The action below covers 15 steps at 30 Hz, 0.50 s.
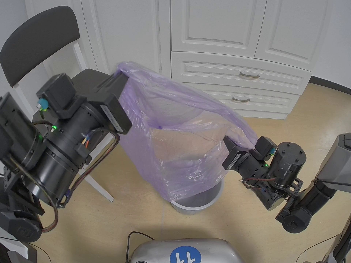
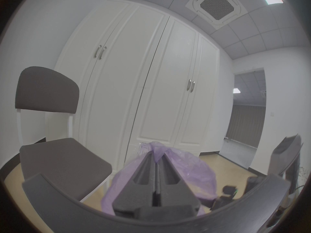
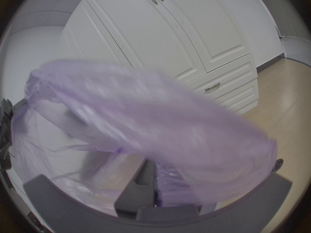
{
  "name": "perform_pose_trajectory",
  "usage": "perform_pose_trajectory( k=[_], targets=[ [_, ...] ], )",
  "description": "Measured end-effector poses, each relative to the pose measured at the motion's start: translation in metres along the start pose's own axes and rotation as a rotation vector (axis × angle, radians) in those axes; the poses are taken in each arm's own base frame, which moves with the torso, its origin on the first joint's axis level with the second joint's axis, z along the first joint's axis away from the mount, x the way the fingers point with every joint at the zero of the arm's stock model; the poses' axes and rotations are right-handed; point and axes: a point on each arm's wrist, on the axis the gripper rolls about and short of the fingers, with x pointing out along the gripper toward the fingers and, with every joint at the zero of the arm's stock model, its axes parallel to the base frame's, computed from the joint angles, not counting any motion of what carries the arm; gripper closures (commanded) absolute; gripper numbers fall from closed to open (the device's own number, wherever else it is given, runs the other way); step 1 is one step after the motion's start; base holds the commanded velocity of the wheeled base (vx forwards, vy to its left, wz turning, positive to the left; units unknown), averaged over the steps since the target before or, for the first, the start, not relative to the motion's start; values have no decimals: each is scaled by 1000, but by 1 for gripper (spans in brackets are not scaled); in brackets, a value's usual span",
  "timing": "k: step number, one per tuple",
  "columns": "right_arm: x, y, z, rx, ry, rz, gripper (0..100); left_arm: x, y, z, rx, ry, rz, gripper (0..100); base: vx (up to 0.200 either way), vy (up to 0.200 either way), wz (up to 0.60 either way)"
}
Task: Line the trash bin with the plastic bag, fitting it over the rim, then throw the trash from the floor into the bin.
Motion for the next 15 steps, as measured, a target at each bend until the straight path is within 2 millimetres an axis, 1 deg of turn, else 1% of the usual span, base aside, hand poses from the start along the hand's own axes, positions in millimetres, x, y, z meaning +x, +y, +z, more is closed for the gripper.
perform_pose_trajectory(
  k=[6, 8, 15],
  targets=[
    [-8, 6, 21, -41, -55, 21, 100, 10, 12, -20, 38, 55, 46, 100, 0, 0, 0],
    [-11, 8, 27, -54, -70, 28, 100, 12, 13, -24, 44, 66, 53, 100, 0, 0, 0],
    [-28, 19, 61, -97, -168, 55, 100, 15, 16, -33, 57, 92, 64, 100, 0, 0, 0]
  ],
)
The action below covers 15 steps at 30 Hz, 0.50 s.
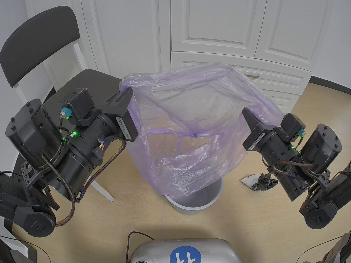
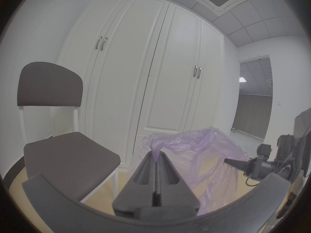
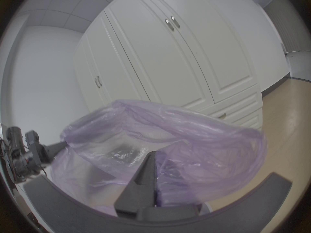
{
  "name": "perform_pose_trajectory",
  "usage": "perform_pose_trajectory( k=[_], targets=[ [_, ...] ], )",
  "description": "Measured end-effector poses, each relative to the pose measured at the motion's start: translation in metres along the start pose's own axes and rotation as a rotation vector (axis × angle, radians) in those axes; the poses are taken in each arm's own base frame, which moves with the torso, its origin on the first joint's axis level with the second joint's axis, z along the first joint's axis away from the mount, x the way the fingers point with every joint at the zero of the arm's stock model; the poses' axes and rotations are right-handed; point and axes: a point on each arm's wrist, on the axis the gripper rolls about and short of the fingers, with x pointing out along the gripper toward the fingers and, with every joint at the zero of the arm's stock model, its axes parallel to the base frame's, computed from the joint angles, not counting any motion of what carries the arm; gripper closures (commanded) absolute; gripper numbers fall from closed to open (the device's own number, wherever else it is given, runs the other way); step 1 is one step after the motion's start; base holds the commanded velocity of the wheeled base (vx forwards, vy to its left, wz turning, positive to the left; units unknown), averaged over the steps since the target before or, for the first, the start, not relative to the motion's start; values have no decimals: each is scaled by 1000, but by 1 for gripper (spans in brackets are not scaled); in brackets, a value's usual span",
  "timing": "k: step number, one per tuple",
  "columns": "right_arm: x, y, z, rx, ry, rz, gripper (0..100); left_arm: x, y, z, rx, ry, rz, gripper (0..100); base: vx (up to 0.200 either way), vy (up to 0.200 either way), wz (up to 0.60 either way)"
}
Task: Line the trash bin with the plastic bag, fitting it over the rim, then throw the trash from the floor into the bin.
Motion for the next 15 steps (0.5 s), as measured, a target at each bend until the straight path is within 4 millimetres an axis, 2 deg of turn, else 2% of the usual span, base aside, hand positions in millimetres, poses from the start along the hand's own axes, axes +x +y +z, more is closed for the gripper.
perform_pose_trajectory(
  k=[4, 8, 15],
  targets=[
    [-6, 0, 8, -48, 57, -45, 100, 0, 0, -3, 15, 11, 1, 100, 0, 0, 0],
    [-15, -3, 14, -169, 156, -139, 100, -4, 1, -9, 66, 33, -3, 100, 0, 0, 0],
    [-51, -8, 35, -407, 214, -190, 100, -12, 1, -19, 131, 71, -18, 100, 0, 0, 0]
  ],
)
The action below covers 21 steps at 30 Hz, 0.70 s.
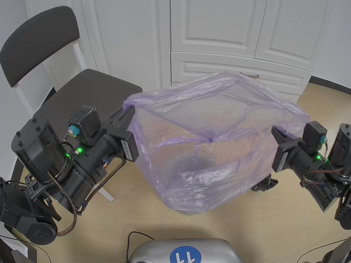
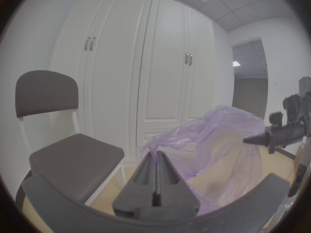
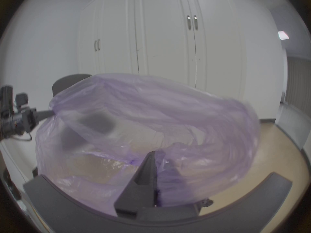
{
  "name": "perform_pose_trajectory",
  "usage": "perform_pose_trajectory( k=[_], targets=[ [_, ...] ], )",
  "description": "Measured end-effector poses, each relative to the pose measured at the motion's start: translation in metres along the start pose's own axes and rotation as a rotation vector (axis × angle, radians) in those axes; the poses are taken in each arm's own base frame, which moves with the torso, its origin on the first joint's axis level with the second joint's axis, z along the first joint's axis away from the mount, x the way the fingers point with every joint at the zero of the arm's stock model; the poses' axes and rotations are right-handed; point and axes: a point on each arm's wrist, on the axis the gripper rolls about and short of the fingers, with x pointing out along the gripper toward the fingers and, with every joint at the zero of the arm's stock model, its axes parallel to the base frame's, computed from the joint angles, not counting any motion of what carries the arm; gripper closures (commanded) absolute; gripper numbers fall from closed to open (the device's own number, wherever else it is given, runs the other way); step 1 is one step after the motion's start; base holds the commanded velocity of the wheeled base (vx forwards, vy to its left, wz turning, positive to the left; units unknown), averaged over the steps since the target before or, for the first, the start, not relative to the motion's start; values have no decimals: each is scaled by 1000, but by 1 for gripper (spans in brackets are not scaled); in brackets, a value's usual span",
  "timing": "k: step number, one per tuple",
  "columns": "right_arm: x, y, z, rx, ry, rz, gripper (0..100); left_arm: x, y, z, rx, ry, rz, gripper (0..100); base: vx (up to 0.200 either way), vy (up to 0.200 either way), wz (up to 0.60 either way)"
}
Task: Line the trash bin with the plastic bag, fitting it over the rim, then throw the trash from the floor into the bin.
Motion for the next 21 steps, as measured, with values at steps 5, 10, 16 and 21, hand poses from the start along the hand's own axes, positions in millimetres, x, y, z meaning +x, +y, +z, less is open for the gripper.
perform_pose_trajectory(
  k=[5, 10, 16, 21],
  targets=[
    [-23, -11, -11, -153, 31, 6, 100, -10, -6, -3, 25, 19, -35, 100, 0, 0, 0],
    [-35, -18, -22, -213, 62, 6, 100, -14, -9, -3, 29, 23, -53, 100, 0, 0, 0],
    [-37, -25, -28, -235, 84, -16, 100, -13, -1, -9, 48, 43, -68, 100, 0, 0, 0],
    [-36, -29, -29, -249, 89, -38, 100, -12, 8, -9, 53, 41, -46, 100, 0, 0, 0]
  ],
)
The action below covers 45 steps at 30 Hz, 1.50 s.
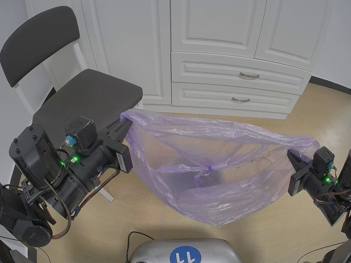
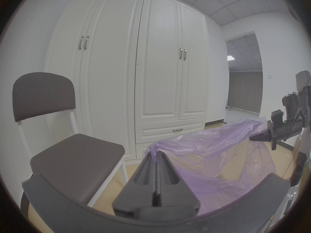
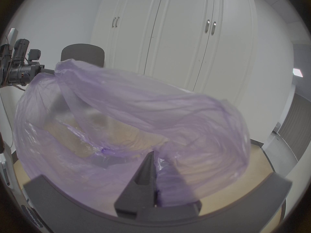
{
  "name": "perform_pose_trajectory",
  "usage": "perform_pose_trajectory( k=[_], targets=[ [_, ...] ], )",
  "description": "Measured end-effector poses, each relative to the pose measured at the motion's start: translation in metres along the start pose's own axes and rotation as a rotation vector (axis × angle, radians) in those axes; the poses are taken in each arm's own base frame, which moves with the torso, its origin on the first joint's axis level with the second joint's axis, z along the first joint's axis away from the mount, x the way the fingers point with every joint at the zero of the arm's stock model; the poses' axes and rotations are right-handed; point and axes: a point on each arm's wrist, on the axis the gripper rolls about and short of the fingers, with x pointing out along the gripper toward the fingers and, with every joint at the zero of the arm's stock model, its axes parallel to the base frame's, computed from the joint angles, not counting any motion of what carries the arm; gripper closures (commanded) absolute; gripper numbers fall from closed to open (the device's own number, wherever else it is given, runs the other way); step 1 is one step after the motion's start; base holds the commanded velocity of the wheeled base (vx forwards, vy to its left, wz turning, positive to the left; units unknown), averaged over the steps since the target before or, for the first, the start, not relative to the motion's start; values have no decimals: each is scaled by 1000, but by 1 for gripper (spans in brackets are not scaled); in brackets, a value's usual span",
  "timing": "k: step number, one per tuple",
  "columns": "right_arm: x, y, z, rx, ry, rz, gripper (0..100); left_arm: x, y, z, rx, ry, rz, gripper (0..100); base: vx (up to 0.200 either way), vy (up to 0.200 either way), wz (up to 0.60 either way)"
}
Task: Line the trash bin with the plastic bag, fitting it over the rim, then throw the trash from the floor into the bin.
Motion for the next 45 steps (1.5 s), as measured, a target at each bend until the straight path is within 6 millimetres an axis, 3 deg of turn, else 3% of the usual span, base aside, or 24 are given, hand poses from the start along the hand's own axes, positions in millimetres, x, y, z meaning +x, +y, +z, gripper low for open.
perform_pose_trajectory(
  k=[20, 33, 45],
  targets=[
    [24, -20, 0, 1, 72, -252, 100, 19, 21, 18, -28, -85, 119, 100, 0, 0, 0],
    [36, -22, 3, 13, 73, -286, 100, 30, 32, 25, -33, -111, 219, 100, 0, 0, 0],
    [34, -24, -4, -14, 101, -280, 100, 32, 37, 23, -27, -106, 236, 100, 0, 0, 0]
  ],
)
